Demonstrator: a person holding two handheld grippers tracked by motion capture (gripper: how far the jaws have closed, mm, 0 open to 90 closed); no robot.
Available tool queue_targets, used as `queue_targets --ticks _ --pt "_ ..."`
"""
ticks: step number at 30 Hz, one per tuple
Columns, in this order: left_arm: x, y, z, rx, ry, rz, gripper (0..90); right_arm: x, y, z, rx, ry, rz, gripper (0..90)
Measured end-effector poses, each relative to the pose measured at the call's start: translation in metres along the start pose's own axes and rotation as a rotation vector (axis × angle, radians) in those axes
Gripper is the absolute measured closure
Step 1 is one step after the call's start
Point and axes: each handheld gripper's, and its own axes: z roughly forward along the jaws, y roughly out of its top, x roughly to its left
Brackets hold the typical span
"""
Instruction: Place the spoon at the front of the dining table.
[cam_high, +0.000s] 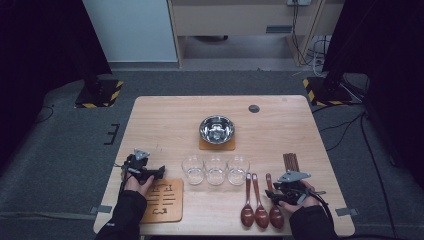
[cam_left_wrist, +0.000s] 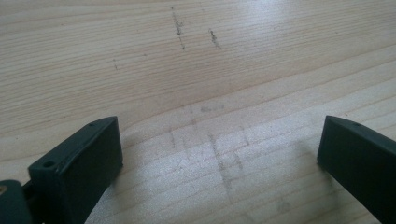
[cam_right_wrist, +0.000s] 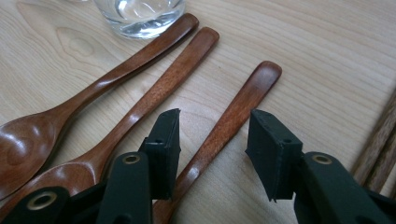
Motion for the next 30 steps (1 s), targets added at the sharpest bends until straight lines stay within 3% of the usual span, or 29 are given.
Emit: queue_targets --ticks 8,18,24,27,30 --pt "0.0 0.0 0.0 0.0 0.0 0.0 0.0 0.0 0.0 0.004 0.036 -0.013 -0.003 62.3" --pt "0.0 0.0 0.0 0.0 0.0 0.0 0.0 -0.004 0.011 0.014 0.02 -0.045 0.004 72.5" --pt "0.0 0.0 0.0 0.0 0.0 0.0 0.0 -0.009 0.012 0.015 0.005 -0.052 0.009 70.7" --pt "0.0 0.0 0.0 0.0 0.0 0.0 0.0 -0.008 0.011 0.01 -0.026 -0.045 0.024 66.0" --pt "0.0 0.0 0.0 0.0 0.0 0.0 0.0 -0.006 0.008 0.005 -0.029 -0.046 0.02 67.1"
